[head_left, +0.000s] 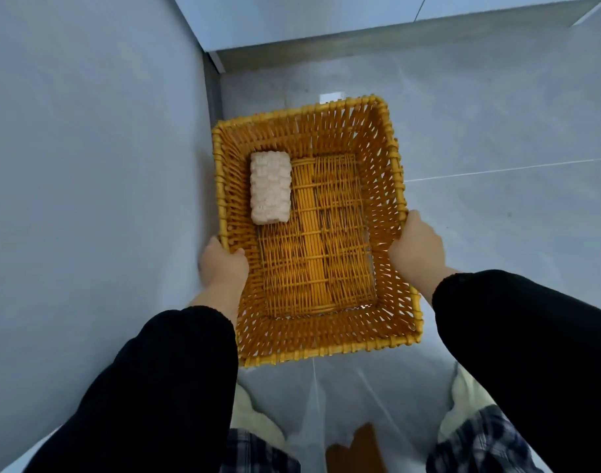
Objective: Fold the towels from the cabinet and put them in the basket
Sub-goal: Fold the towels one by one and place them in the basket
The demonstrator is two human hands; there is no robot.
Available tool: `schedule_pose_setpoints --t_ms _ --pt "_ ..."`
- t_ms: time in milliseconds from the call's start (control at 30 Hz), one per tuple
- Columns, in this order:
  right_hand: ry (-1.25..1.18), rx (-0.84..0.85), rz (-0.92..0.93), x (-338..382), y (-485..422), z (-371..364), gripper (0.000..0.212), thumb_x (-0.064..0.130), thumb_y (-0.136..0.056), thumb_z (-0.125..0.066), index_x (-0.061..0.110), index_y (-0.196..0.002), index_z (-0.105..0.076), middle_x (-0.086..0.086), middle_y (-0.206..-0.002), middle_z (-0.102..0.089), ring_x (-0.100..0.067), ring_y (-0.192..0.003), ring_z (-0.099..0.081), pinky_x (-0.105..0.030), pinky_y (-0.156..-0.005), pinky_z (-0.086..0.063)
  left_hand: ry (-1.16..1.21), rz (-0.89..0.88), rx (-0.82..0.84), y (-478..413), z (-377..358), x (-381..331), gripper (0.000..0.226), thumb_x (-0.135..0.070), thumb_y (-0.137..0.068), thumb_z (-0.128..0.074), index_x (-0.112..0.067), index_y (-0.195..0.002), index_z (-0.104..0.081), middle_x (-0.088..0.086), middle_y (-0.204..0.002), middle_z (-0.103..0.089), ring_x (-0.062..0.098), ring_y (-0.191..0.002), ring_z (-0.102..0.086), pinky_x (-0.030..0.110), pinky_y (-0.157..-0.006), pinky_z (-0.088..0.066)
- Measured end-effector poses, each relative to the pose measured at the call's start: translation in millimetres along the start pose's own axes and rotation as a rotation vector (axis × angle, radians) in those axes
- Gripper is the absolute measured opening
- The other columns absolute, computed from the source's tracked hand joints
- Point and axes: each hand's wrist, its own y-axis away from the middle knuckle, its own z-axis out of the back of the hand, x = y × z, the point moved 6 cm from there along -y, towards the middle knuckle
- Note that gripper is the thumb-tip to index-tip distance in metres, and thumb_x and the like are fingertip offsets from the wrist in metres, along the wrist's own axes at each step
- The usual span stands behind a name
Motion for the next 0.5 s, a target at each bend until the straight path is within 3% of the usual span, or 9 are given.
schedule_pose_setpoints --t_ms 200,300,433,500 --pt "0.072 -0.009 0.016 -11 -10 -11 0.007 0.014 -0.093 -0.043 0.012 -0.095 -0.036 0.002 -0.070 -0.041 -0.025 -0.067 -0.045 -0.035 -0.063 -0.037 -0.012 0.000 0.024 -2 -18 15 0.020 -0.018 -0.092 -0.058 -0.010 -0.110 -0.058 0.010 -0.109 -0.065 0.032 -0.100 -0.061 0.037 -0.081 -0.048" --pt "0.082 0.054 -0.028 -18 -12 -16 0.009 0.013 -0.095 -0.042 0.013 -0.097 -0.033 0.000 -0.071 -0.043 -0.021 -0.062 -0.045 -0.033 -0.059 -0.036 -0.034 -0.015 0.032 0 -17 17 0.021 -0.020 -0.094 -0.057 -0.010 -0.112 -0.057 0.010 -0.110 -0.064 0.032 -0.101 -0.060 0.034 -0.079 -0.044" --pt "0.069 0.234 -0.103 -22 -4 -18 0.016 0.014 -0.095 -0.046 0.012 -0.101 -0.031 0.000 -0.073 -0.044 -0.014 -0.060 -0.043 -0.029 -0.052 -0.033 -0.016 0.004 0.052 8 -3 14 0.018 -0.020 -0.096 -0.052 -0.012 -0.110 -0.059 0.009 -0.106 -0.065 0.024 -0.087 -0.056 0.029 -0.073 -0.042" --pt "0.009 0.233 -0.121 -17 8 -10 0.018 0.014 -0.093 -0.047 0.010 -0.104 -0.032 -0.003 -0.079 -0.049 -0.016 -0.063 -0.047 -0.030 -0.055 -0.036 -0.036 -0.014 0.052 19 6 7 0.017 -0.014 -0.095 -0.048 -0.011 -0.107 -0.060 0.006 -0.097 -0.064 0.020 -0.077 -0.052 0.026 -0.062 -0.039"
